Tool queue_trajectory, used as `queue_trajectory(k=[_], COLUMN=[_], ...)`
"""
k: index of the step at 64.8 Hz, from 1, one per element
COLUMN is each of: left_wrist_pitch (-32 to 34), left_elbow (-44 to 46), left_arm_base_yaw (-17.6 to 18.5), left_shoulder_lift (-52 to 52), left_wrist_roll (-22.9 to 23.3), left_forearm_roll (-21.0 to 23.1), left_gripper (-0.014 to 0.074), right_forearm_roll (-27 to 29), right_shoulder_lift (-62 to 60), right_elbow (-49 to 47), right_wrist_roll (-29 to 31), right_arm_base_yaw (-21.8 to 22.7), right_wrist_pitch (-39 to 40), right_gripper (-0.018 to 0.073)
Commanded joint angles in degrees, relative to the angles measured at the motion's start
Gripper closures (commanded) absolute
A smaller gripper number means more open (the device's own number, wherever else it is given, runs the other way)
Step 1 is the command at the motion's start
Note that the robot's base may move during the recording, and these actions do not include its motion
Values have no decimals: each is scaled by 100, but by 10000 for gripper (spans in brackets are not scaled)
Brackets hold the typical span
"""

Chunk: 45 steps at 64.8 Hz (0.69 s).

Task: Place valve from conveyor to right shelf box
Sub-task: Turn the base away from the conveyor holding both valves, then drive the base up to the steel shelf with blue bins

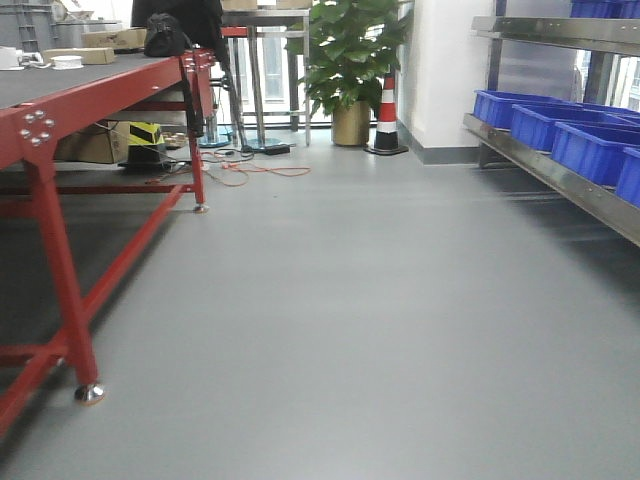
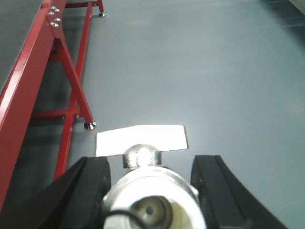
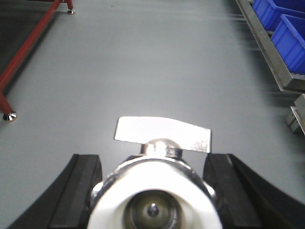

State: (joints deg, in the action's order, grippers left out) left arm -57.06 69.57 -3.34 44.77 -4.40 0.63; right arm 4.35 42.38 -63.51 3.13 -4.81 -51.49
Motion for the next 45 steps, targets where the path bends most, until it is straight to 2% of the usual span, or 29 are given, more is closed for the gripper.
queue_trajectory(k=[1,45], left_wrist_pitch=[283,283], left_elbow=[40,40], left_arm_base_yaw=[42,42], left_shoulder_lift=[-43,-43], left_wrist_roll=[31,31], left_forearm_roll=[32,32], left_gripper=[708,708], right_forearm_roll=[-57,-57], right_shoulder_lift=[-32,-32], right_elbow=[-52,-52], right_wrist_roll=[16,16], right_arm_base_yaw=[11,11], right_wrist_pitch=[398,398], right_gripper=[712,712])
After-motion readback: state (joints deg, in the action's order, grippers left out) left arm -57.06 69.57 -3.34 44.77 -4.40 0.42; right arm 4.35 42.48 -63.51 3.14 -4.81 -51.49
